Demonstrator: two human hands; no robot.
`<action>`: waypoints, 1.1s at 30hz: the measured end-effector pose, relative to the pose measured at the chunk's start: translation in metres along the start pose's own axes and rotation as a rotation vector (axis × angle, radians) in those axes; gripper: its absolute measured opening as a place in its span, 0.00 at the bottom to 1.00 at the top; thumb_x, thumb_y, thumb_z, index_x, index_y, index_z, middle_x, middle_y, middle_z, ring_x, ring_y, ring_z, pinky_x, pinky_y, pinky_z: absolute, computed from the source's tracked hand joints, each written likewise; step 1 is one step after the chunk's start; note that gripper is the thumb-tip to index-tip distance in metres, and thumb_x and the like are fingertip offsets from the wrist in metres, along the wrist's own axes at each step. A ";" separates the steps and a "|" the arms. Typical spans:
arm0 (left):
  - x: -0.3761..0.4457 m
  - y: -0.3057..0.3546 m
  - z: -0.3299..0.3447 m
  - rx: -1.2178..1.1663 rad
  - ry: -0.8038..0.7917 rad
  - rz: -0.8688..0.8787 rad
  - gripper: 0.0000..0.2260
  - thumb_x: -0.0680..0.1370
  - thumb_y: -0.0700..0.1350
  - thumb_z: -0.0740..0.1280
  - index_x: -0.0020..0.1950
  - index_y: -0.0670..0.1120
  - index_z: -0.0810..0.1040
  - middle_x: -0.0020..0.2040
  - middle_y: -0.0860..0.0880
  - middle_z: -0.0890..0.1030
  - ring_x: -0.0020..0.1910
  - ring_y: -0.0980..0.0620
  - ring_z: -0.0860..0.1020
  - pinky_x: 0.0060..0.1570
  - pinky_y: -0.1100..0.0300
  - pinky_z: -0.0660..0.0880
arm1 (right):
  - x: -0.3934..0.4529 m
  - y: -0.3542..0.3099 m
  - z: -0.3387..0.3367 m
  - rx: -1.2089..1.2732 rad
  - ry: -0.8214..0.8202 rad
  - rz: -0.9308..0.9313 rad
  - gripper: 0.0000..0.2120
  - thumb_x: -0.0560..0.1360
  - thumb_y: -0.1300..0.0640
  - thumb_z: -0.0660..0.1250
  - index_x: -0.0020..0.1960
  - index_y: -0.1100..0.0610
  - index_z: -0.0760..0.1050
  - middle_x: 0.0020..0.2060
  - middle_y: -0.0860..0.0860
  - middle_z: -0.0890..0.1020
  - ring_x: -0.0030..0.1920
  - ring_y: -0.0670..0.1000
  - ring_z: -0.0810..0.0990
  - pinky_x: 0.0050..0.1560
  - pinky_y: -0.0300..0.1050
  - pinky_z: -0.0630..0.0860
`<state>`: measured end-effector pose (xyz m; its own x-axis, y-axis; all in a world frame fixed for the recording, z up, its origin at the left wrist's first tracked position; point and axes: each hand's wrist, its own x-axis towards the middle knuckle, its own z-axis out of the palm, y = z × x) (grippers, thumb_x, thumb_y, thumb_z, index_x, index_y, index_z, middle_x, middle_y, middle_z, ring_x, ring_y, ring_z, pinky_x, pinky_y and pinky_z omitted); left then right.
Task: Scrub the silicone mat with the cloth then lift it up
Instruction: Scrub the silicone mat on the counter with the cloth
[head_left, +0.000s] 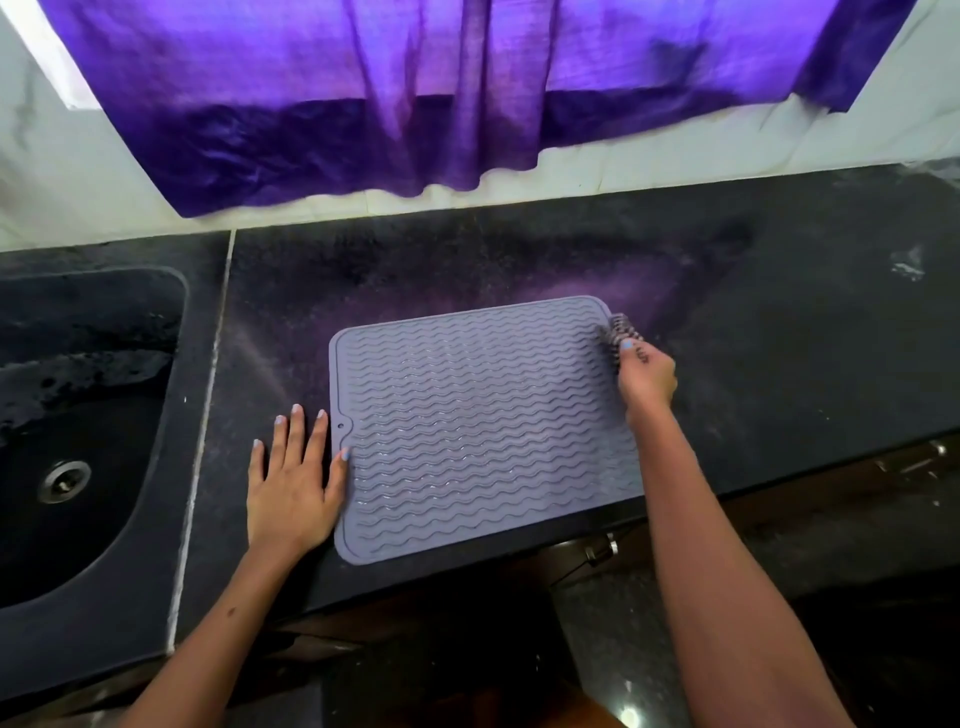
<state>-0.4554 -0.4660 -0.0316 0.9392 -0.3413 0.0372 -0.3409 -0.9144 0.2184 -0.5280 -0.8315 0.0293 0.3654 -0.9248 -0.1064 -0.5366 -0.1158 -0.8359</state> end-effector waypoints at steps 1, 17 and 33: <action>0.001 0.000 0.000 -0.007 0.000 0.003 0.36 0.74 0.64 0.36 0.77 0.49 0.54 0.78 0.46 0.51 0.77 0.48 0.47 0.74 0.48 0.44 | 0.006 -0.008 0.002 0.095 0.057 0.053 0.14 0.79 0.54 0.59 0.61 0.55 0.76 0.59 0.58 0.79 0.62 0.60 0.74 0.61 0.48 0.69; 0.071 -0.006 -0.003 -0.076 0.016 -0.016 0.37 0.72 0.62 0.36 0.77 0.47 0.57 0.78 0.43 0.52 0.77 0.47 0.49 0.74 0.48 0.44 | 0.021 -0.001 0.032 -0.532 -0.296 -0.517 0.20 0.79 0.60 0.57 0.71 0.58 0.65 0.71 0.56 0.68 0.70 0.58 0.67 0.68 0.50 0.64; 0.076 -0.008 0.005 -0.066 0.076 -0.030 0.34 0.74 0.62 0.40 0.75 0.50 0.61 0.77 0.46 0.56 0.77 0.50 0.52 0.74 0.50 0.46 | 0.022 -0.007 0.079 -0.674 -0.250 -0.576 0.26 0.81 0.55 0.53 0.75 0.61 0.51 0.76 0.56 0.53 0.76 0.54 0.51 0.76 0.47 0.47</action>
<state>-0.3819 -0.4859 -0.0352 0.9502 -0.2942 0.1027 -0.3115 -0.9066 0.2846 -0.4563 -0.8226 -0.0095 0.8252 -0.5626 0.0503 -0.5219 -0.7935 -0.3131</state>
